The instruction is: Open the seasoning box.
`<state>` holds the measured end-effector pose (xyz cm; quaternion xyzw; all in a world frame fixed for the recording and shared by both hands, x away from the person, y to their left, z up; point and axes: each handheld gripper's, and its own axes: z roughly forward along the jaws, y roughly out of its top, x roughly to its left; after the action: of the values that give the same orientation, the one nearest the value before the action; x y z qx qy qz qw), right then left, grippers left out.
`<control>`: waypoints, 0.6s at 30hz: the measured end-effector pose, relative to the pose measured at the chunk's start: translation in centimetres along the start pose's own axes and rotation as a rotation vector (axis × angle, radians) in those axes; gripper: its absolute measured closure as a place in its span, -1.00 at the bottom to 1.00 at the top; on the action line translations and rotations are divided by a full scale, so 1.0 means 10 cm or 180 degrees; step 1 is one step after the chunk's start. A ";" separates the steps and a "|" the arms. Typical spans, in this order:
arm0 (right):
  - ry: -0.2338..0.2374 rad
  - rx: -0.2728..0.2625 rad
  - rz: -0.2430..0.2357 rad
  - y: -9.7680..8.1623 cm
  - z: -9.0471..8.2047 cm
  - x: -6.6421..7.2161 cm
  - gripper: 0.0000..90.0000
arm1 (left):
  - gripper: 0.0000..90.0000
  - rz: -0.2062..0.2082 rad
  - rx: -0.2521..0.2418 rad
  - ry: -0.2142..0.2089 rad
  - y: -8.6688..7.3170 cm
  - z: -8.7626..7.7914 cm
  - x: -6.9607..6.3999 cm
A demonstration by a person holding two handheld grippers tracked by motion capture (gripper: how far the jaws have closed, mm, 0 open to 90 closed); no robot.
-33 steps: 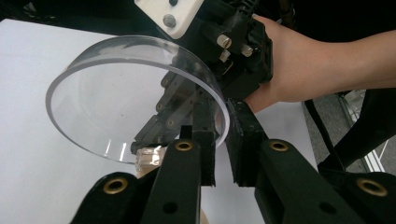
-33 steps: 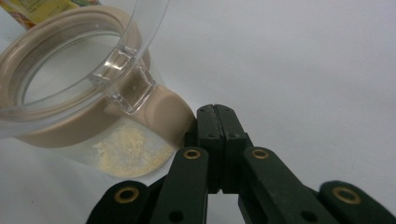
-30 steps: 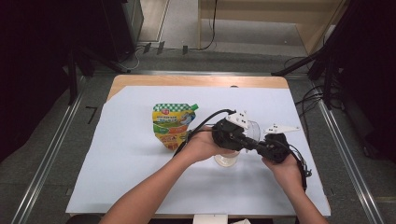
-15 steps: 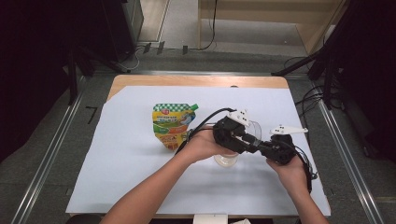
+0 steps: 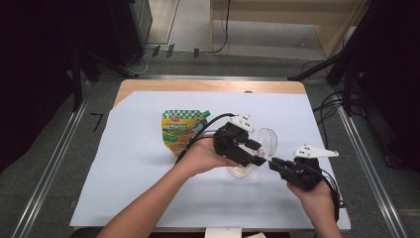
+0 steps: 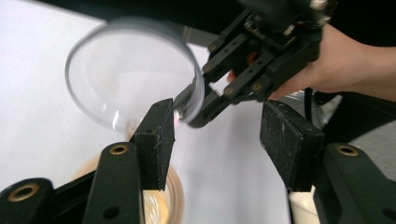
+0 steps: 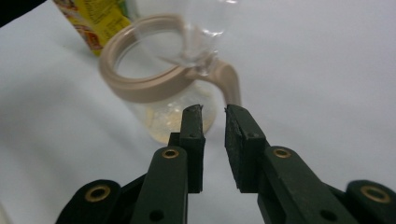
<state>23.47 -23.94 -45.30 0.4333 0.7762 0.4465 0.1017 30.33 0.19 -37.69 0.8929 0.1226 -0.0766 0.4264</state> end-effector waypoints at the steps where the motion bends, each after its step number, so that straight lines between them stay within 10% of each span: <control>1: 0.0013 0.0007 -0.0004 -0.01 -0.01 0.02 0.72 | 0.04 -0.0037 0.0016 0.0056 -0.03 -0.04 0.00; 8: 0.0266 -0.0004 -0.0206 -0.06 0.02 0.25 0.55 | 0.30 -0.0112 -0.0080 0.0122 -0.19 -0.27 0.01; 18: 0.0676 -0.0019 -0.0394 0.01 0.21 0.56 0.19 | 0.14 -0.0364 -0.0119 0.0294 -0.32 -0.55 0.03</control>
<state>21.32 -18.37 -45.20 0.3345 0.8066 0.4851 0.0477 29.85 6.47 -36.75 0.8789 0.1944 -0.0571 0.4318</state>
